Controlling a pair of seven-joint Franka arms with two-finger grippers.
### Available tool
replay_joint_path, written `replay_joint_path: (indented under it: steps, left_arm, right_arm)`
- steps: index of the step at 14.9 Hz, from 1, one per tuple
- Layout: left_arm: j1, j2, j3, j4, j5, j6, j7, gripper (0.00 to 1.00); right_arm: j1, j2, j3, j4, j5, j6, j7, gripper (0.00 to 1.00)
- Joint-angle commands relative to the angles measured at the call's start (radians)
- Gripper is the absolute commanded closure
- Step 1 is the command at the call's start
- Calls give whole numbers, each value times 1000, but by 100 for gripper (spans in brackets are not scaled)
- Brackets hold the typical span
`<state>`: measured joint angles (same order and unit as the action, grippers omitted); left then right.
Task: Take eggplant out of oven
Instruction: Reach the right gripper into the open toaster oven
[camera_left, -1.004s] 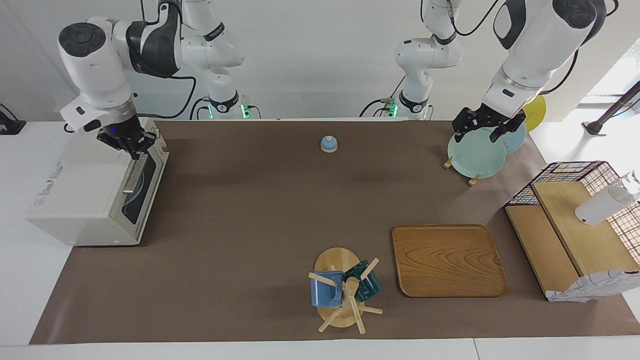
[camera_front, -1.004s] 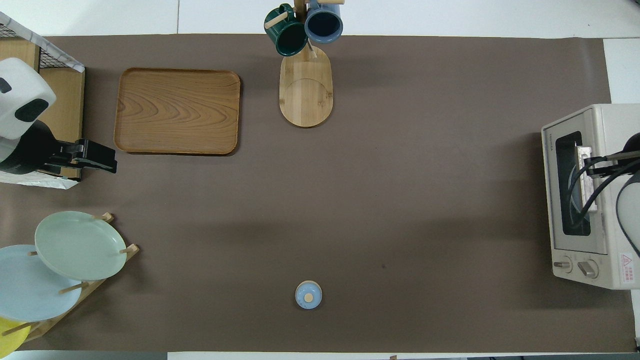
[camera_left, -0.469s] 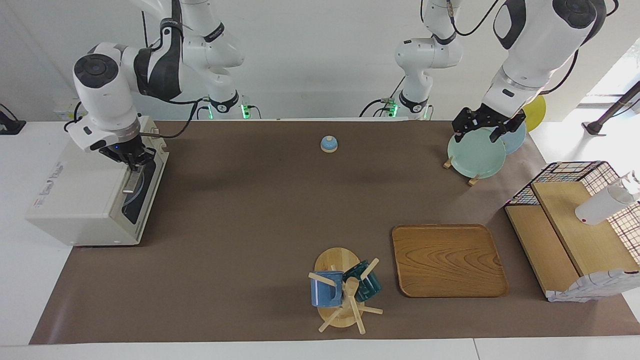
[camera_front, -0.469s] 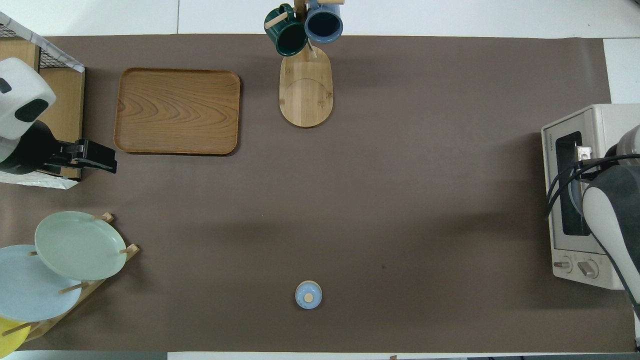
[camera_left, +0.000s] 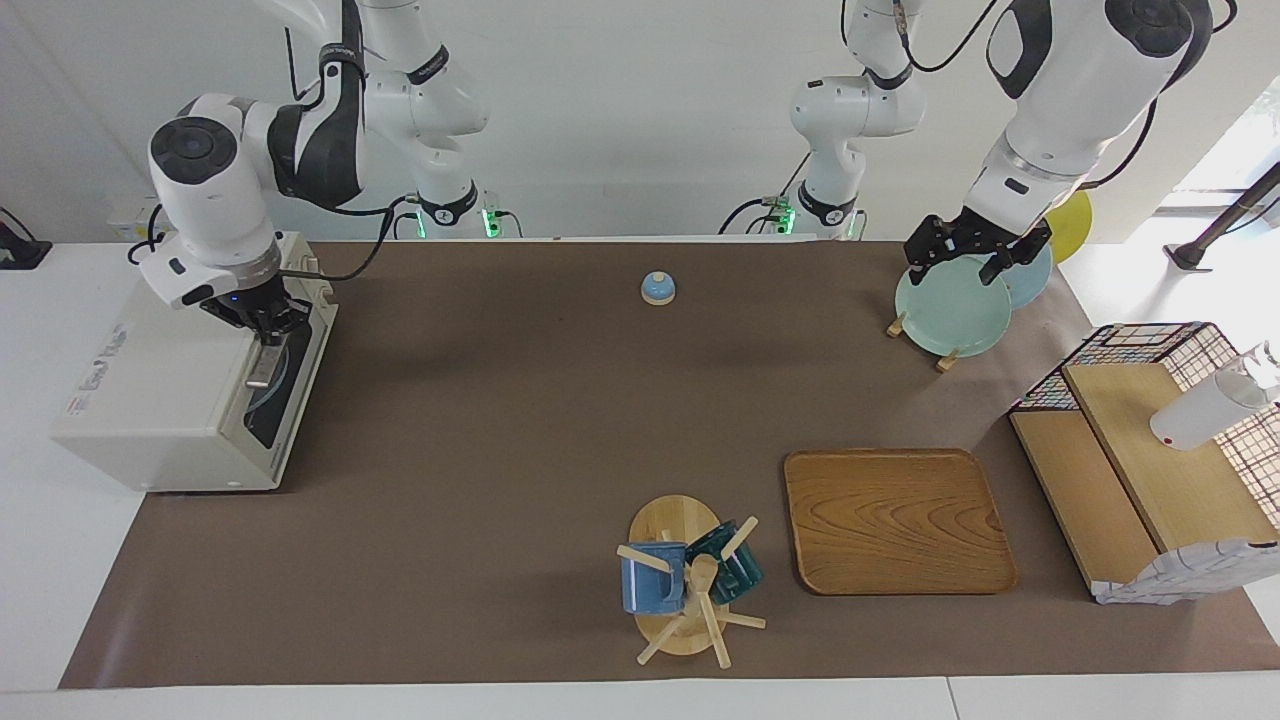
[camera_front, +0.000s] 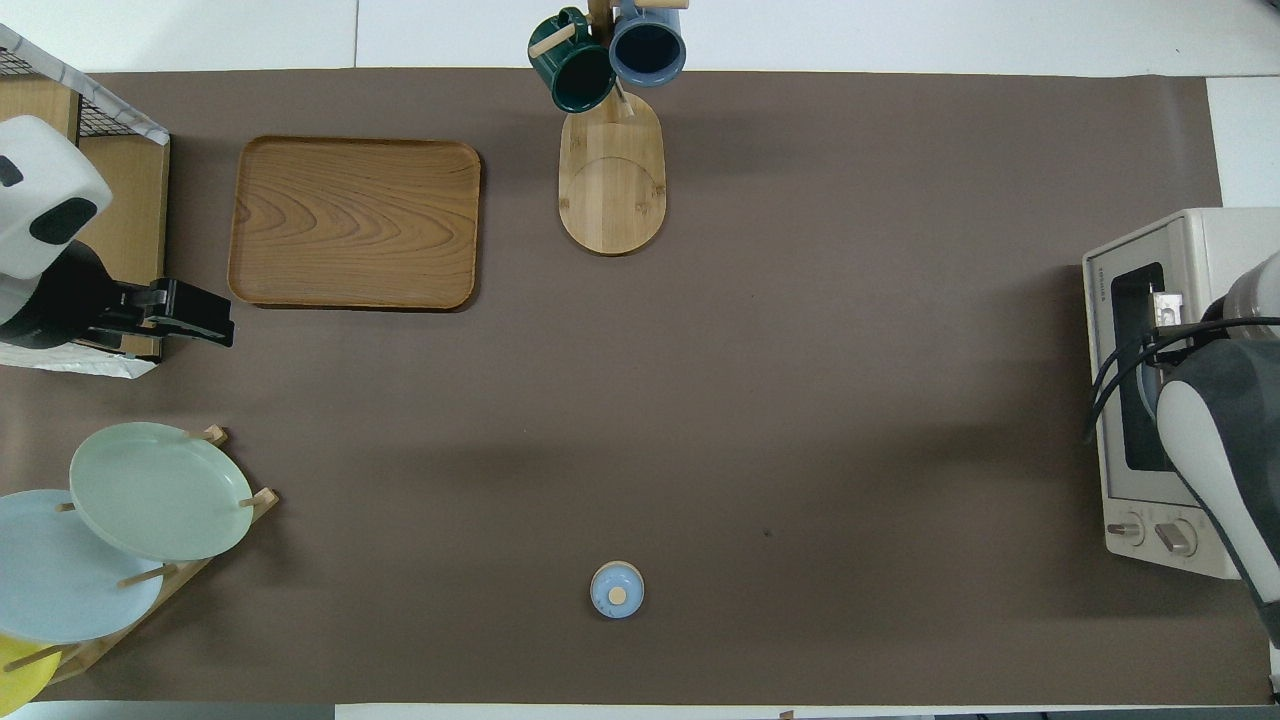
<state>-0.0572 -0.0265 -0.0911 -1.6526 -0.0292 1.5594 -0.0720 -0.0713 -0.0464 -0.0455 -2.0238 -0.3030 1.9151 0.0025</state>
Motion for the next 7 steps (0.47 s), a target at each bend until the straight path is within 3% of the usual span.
replay_joint_path:
  steps: [1, 7]
  left_arm:
    - [8, -3, -4, -1, 9, 11, 12, 0]
    - [8, -3, -4, -1, 9, 11, 12, 0]
  right_arm:
    - [13, 3, 10, -76, -8, 102, 62, 100]
    - [84, 71, 12, -98, 25, 223, 143, 100]
